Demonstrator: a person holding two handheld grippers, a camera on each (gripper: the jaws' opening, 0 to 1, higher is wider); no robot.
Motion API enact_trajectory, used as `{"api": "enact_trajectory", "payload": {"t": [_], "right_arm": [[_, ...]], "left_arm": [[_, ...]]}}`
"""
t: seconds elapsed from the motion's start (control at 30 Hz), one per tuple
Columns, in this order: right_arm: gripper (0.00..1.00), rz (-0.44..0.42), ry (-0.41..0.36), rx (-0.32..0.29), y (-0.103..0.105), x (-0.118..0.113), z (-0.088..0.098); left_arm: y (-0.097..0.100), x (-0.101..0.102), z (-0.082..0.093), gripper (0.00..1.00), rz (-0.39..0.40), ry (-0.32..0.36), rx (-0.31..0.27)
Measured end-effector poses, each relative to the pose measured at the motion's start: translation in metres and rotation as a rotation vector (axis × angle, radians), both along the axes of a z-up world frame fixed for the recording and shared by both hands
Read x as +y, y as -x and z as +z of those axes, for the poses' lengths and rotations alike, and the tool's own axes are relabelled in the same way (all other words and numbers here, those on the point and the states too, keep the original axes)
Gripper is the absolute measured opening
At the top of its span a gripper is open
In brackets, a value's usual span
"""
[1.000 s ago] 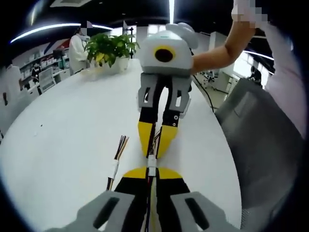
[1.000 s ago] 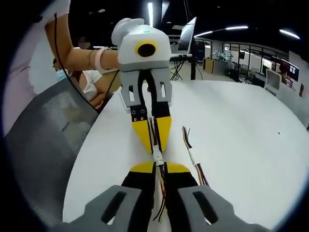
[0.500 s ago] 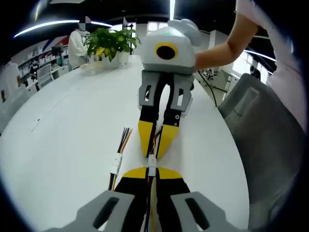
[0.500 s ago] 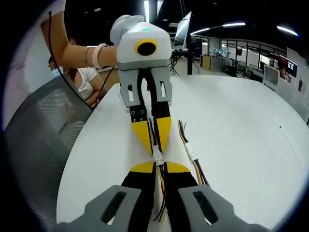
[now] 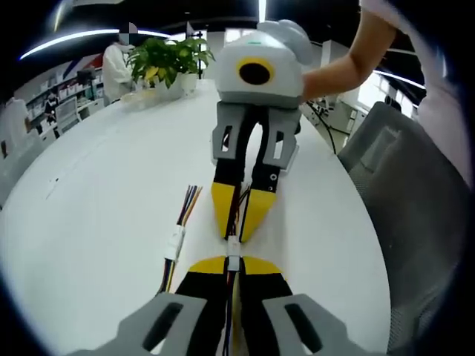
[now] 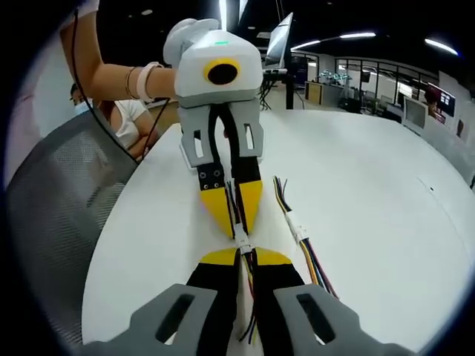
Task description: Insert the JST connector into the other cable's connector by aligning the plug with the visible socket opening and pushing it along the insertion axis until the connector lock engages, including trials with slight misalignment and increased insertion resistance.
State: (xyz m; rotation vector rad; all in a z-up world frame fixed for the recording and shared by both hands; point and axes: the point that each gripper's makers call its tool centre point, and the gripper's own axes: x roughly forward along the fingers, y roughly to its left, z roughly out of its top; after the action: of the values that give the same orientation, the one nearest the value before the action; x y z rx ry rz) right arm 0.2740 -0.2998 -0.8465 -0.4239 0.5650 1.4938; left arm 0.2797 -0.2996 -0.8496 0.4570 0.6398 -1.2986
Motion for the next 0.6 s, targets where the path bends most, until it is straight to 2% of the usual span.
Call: {"api": "enact_trajectory", "payload": {"t": [0.3, 0.6], "right_arm": [[0.03, -0.023, -0.008, 0.024, 0.002, 0.002, -0.001], [0.04, 0.000, -0.004, -0.006, 0.005, 0.005, -0.002]], "left_arm": [[0.005, 0.003, 0.002, 0.00, 0.014, -0.007, -0.008], [0.015, 0.005, 0.005, 0.00, 0.022, -0.029, -0.012]]}}
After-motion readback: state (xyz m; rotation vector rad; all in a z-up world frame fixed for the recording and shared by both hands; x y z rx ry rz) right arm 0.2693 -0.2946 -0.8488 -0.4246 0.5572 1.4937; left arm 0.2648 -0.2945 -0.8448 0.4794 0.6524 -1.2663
